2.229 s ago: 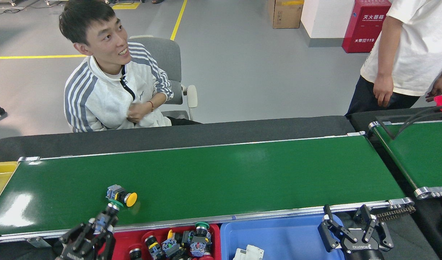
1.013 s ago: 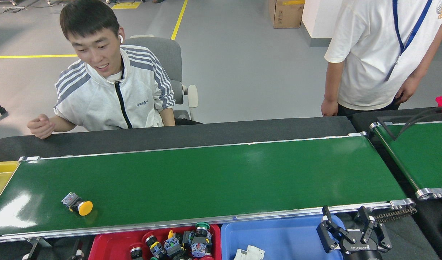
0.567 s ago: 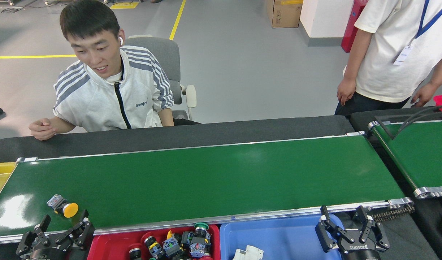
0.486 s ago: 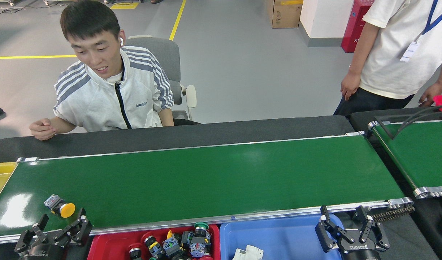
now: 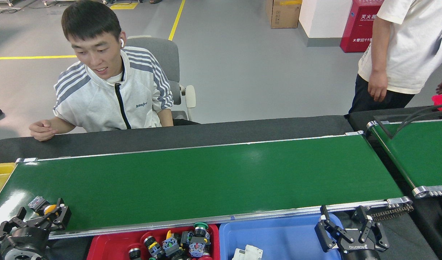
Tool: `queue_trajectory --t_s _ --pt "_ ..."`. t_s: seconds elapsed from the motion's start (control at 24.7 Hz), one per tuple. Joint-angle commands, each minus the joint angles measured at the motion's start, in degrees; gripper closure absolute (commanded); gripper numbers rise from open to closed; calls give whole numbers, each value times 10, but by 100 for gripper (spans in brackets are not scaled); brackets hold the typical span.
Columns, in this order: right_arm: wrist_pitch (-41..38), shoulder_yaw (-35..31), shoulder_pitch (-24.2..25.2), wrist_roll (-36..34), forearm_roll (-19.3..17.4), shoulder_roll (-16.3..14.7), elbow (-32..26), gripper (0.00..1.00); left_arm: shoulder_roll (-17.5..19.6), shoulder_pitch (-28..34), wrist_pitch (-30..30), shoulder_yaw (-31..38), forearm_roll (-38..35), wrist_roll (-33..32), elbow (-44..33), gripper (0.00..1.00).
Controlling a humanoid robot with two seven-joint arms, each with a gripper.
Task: Pick switch part from conveyor to tray
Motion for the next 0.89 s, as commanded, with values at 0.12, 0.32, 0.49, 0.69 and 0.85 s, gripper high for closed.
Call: queue_trajectory --t_s 0.12,0.32,0.49,0.69,0.85 --pt "1 -1 -6 -1 1 2 -9 0 12 -10 -2 1 13 19 11 73" --pt "1 -1 -2 -1 1 3 -9 0 6 16 -54 0 39 37 -23 88" --pt "4 -3 -3 -1 0 3 -9 0 -7 104 -144 -4 91 33 -149 90" --pt "5 -9 -3 -1 0 2 -9 0 -53 272 -323 -43 133 31 -342 78" --pt "5 -9 -2 -1 0 2 -9 0 -92 330 -368 -62 133 31 -377 19"
